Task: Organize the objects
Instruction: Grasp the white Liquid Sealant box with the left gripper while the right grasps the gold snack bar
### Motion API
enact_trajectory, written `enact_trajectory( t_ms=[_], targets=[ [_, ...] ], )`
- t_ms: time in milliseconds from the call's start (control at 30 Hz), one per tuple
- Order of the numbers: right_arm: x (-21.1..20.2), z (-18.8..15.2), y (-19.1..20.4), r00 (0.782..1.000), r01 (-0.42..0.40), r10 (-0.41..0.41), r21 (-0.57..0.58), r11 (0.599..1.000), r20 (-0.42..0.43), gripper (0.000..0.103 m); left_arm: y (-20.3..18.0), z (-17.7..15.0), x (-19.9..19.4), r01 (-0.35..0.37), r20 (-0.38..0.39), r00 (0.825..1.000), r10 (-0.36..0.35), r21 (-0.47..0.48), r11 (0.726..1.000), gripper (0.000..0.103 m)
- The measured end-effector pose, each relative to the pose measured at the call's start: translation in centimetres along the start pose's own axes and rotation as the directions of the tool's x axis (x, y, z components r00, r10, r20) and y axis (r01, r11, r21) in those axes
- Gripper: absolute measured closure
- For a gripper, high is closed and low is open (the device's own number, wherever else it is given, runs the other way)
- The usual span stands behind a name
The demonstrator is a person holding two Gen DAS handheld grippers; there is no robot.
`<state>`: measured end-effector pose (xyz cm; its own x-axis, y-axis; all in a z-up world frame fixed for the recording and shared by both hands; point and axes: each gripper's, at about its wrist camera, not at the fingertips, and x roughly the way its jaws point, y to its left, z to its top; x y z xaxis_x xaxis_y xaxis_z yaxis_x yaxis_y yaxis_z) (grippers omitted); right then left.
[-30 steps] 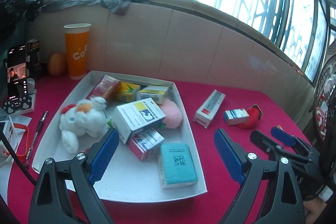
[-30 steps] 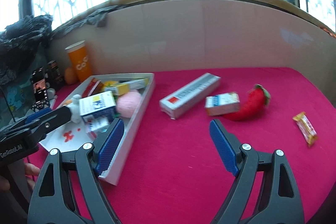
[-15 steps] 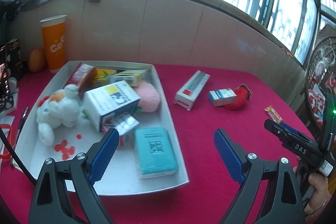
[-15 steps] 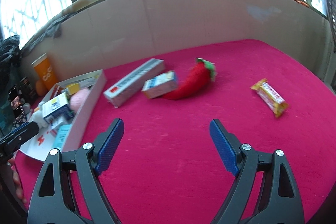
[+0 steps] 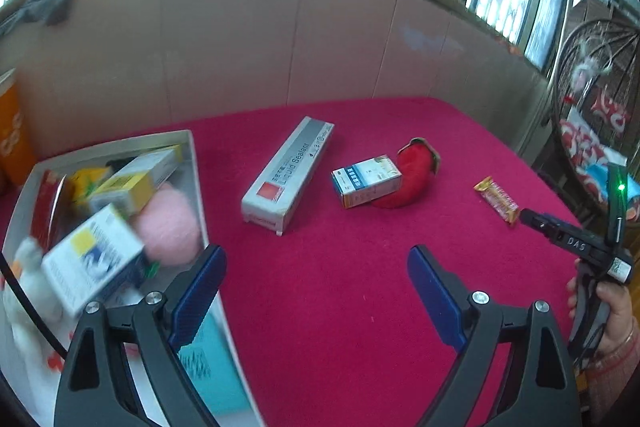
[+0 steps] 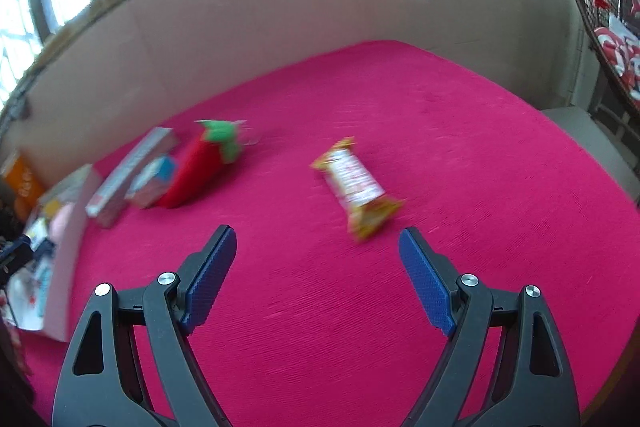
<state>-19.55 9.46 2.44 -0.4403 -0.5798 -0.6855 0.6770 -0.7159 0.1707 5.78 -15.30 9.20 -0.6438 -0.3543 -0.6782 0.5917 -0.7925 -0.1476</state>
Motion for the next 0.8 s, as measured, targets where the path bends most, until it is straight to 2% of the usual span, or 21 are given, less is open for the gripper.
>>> enact_trajectory(
  t_ms=[67, 167, 267, 333, 367, 400, 500, 567, 667, 733, 800],
  targets=[
    [1.3, 1.0, -0.6, 1.0, 0.02, -0.021, -0.037, 0.999, -0.024, 0.019, -0.3, 1.8, 1.5, -0.016, -0.03, 0.999, 0.016, 0.019, 1.0, 0.011],
    [3.7, 2.3, -0.7, 0.997, 0.043, -0.048, -0.1, 0.994, -0.056, 0.019, -0.8, 4.1, 4.1, -0.002, -0.088, 0.996, 0.007, 0.056, 0.998, 0.011],
    [5.4, 3.1, -0.6, 0.996, 0.062, -0.07, -0.135, 0.989, -0.058, 0.019, -1.1, 5.6, 7.1, -0.093, -0.138, 0.984, 0.111, 0.13, 0.987, 0.011],
    [6.4, 3.4, -0.7, 0.996, 0.022, -0.032, -0.115, 0.993, -0.086, 0.024, -1.0, 6.0, 8.9, -0.146, -0.167, 0.971, 0.173, 0.164, 0.976, 0.011],
    [6.7, 3.4, -0.8, 0.995, 0.0, -0.011, -0.108, 0.994, -0.1, 0.034, -1.0, 6.1, 9.8, -0.164, -0.182, 0.964, 0.195, 0.175, 0.971, 0.011],
    [6.9, 3.4, -0.8, 0.994, -0.014, 0.003, -0.105, 0.994, -0.108, 0.039, -1.0, 6.2, 10.5, -0.169, -0.195, 0.96, 0.203, 0.18, 0.969, 0.011],
    [7.6, 2.9, -0.2, 0.993, -0.002, -0.015, -0.14, 0.99, -0.117, 0.04, -0.8, 6.5, 12.7, -0.177, -0.242, 0.945, 0.221, 0.193, 0.965, 0.011],
    [7.4, 2.9, 0.0, 0.994, -0.028, 0.011, -0.153, 0.988, -0.113, 0.042, -0.6, 6.5, 14.2, -0.196, -0.263, 0.932, 0.25, 0.215, 0.957, 0.011],
    [7.4, 2.8, 0.1, 0.992, -0.027, 0.007, -0.161, 0.987, -0.123, 0.042, -0.5, 6.4, 15.7, -0.212, -0.286, 0.918, 0.276, 0.235, 0.949, 0.011],
    [7.4, 2.8, 0.2, 0.992, -0.026, 0.006, -0.163, 0.986, -0.123, 0.045, -0.5, 6.3, 16.4, -0.213, -0.297, 0.914, 0.276, 0.228, 0.95, 0.011],
    [7.3, 2.8, 0.1, 0.993, -0.027, 0.008, -0.159, 0.987, -0.121, 0.058, -0.5, 6.1, 16.6, -0.211, -0.296, 0.916, 0.272, 0.221, 0.952, 0.011]
  ],
)
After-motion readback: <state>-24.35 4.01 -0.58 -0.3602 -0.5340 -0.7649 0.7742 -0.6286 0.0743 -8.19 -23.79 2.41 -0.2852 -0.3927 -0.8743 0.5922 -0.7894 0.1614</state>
